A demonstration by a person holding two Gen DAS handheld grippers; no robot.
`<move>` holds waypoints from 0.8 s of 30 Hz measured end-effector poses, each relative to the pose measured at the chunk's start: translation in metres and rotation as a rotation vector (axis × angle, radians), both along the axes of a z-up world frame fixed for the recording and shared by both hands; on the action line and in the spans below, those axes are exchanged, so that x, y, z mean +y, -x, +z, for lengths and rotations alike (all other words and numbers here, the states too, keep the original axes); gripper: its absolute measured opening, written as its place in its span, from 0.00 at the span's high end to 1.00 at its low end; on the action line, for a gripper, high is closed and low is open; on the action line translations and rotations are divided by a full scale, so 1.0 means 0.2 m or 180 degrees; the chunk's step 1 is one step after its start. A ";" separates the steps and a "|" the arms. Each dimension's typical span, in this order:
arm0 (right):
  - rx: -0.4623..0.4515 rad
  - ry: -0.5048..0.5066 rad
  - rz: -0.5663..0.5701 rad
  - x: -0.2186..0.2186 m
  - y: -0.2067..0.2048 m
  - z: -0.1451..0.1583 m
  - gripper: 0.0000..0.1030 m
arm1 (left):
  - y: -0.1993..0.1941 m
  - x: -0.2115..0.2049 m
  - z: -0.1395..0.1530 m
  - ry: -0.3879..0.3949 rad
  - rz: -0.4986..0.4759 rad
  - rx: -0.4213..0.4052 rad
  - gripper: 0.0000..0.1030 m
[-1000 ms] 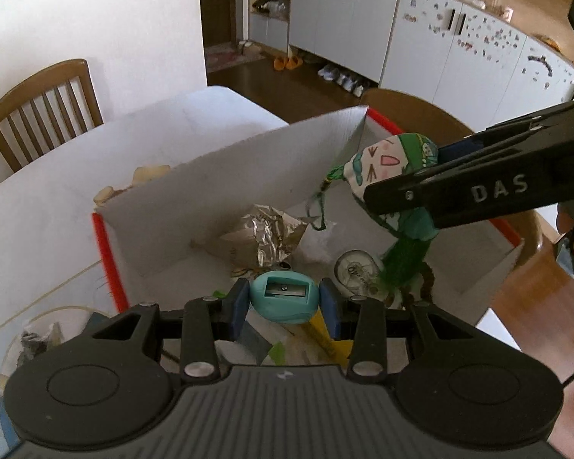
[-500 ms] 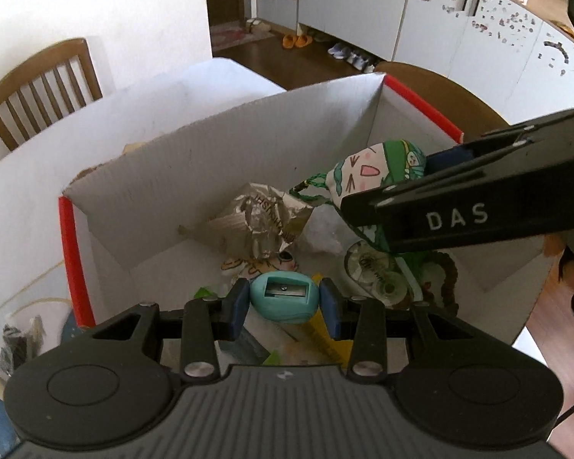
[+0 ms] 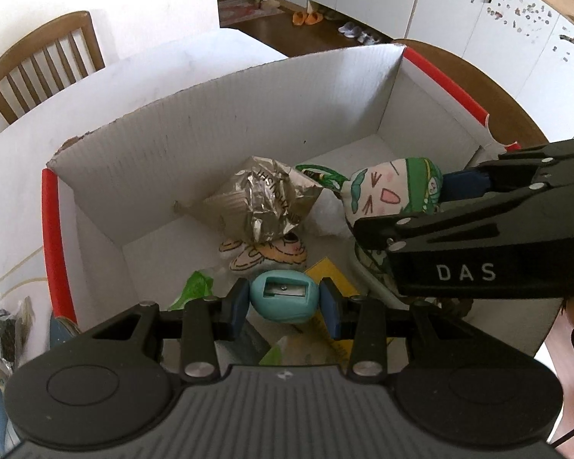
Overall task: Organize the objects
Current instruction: 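Open left gripper dropping sharpener while right gripper releases pouch into box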
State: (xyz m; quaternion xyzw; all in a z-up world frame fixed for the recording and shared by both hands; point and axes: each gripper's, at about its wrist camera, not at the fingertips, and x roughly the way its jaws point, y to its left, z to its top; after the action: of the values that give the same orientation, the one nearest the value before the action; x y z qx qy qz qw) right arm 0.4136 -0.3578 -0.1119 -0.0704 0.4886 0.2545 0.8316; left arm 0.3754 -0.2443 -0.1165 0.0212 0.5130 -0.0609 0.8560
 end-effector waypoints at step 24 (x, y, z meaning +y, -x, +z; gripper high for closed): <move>-0.0079 -0.0276 0.0180 -0.12 0.13 0.18 0.27 | 0.16 -0.02 0.16 0.0033 0.0044 -0.0274 0.37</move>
State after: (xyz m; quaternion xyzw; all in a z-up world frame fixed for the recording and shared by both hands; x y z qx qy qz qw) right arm 0.3879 -0.3824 -0.0752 -0.0512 0.4646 0.2979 0.8324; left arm 0.3434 -0.2480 -0.0848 0.0158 0.4755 -0.0568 0.8777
